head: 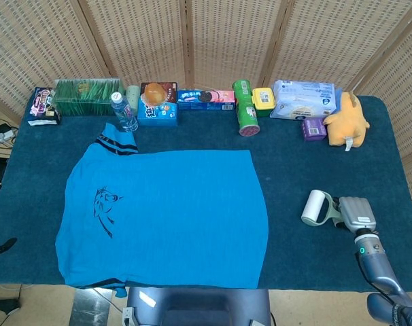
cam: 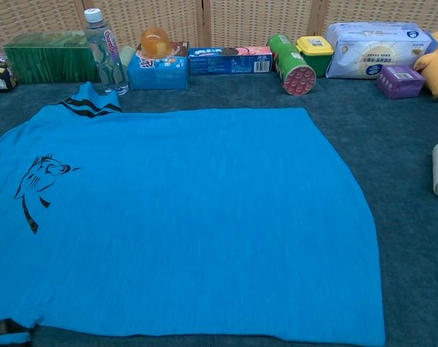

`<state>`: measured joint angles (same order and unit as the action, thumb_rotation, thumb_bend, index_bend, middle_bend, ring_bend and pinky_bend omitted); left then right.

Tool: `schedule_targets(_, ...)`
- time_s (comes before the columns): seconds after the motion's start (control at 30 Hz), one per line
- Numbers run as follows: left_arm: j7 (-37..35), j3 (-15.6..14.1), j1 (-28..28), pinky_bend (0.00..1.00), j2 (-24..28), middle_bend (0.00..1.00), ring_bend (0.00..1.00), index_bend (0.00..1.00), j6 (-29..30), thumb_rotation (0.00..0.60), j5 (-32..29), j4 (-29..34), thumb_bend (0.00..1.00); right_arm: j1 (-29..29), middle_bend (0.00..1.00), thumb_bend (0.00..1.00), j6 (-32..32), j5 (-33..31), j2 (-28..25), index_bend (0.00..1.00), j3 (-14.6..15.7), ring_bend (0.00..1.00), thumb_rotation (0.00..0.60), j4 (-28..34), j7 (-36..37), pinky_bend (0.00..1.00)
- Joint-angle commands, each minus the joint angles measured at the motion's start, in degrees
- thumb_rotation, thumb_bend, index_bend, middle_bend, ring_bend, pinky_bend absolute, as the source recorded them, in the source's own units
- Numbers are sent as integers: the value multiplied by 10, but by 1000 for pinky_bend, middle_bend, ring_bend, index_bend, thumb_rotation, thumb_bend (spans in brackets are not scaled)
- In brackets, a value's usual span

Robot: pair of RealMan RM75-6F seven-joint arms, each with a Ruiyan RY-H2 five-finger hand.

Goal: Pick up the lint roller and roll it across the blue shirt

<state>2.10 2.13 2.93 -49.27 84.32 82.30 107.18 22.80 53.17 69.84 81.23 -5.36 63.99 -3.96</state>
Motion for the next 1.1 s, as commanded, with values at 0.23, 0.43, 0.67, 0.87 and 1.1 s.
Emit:
schedule_targets(0.23, -1, 0, 0, 79, 0, 0, 0, 0, 0, 600, 0, 0, 131, -3, 691, 1000, 26, 44, 22, 498, 10, 558, 600, -40, 47, 547)
schedule_targets(0.43, -2, 0, 0, 80, 1, 0, 0, 0, 0, 600, 0, 0, 131, -5, 688, 1000, 37, 56, 25, 497, 12, 562, 600, -46, 50, 636)
schedule_targets(0.67, -4, -1, -1, 79, 2, 0, 0, 0, 1, 600, 1, -1, 131, -7, 677, 1000, 54, 64, 29, 496, 10, 622, 600, -45, 47, 795)
schedule_targets(0.87, -5, 0, 0, 79, 2, 0, 0, 0, 0, 600, 1, -1, 131, -8, 739, 1000, 62, 64, 28, 551, 5, 687, 600, -38, 47, 935)
schedule_targets(1.1, -6, 0, 0, 79, 2, 0, 0, 0, 0, 600, 0, -1, 131, -1, 806, 1000, 60, 71, 23, 641, 6, 732, 600, -29, 30, 966)
